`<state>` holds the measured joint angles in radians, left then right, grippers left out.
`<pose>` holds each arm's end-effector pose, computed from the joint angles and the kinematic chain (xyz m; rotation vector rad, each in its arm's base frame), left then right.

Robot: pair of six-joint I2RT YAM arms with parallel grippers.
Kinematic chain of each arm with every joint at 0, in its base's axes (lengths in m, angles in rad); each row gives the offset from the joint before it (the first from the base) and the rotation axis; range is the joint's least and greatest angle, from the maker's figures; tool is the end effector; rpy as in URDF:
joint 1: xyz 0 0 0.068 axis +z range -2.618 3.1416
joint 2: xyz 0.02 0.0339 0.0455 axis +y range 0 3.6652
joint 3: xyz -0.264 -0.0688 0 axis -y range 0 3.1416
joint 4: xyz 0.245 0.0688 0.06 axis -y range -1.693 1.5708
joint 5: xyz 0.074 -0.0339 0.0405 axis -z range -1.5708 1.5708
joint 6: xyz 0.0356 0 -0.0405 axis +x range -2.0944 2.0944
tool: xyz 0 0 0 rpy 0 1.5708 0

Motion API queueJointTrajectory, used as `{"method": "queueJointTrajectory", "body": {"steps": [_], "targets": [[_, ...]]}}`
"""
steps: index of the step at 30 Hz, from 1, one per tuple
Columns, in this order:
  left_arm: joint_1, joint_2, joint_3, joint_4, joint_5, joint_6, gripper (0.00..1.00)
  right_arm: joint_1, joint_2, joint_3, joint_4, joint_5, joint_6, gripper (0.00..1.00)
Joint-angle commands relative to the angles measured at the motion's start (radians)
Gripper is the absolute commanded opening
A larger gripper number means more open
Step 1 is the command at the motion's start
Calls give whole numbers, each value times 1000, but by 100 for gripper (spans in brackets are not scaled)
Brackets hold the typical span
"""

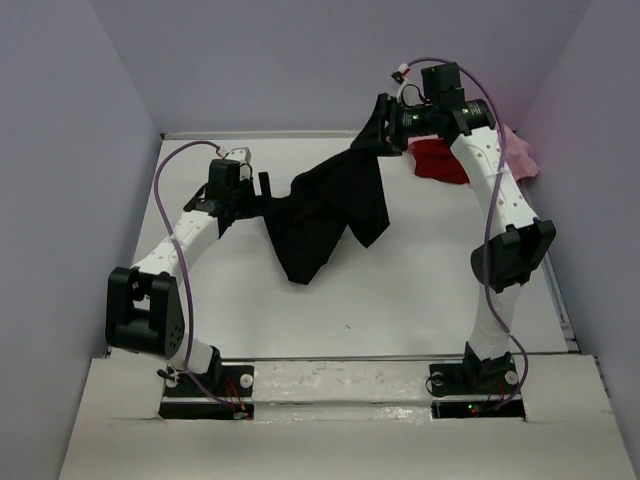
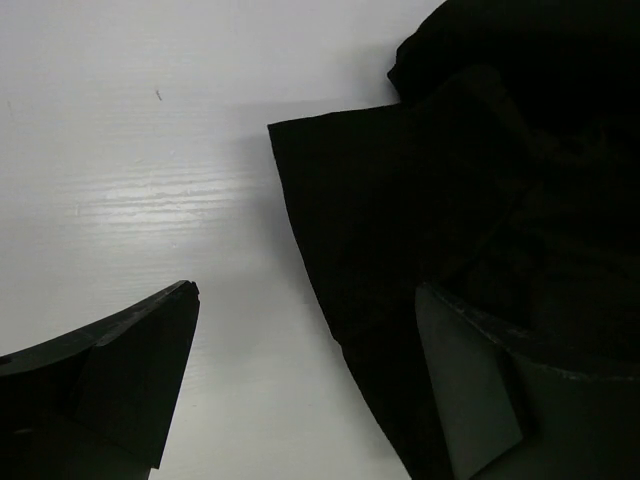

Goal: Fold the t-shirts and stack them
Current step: Move the tshirt to the center of the board

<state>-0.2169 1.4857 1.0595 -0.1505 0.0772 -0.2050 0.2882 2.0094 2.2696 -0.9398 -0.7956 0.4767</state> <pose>0.3287 -0.0753 0.2702 0.0582 2.1629 -0.3274 0.4054 0.1467 0.4114 -0.2409 2.3119 1.2946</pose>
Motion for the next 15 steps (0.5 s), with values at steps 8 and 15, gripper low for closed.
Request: {"method": "queueJointTrajectory", "body": {"steps": [8, 15], "targets": [[-6, -51, 17, 9, 4, 26, 99, 6, -55, -80, -228, 337, -185, 100], [-6, 45, 56, -7, 133, 3, 99, 6, -116, -479, -19, 475, -207, 99]]}}
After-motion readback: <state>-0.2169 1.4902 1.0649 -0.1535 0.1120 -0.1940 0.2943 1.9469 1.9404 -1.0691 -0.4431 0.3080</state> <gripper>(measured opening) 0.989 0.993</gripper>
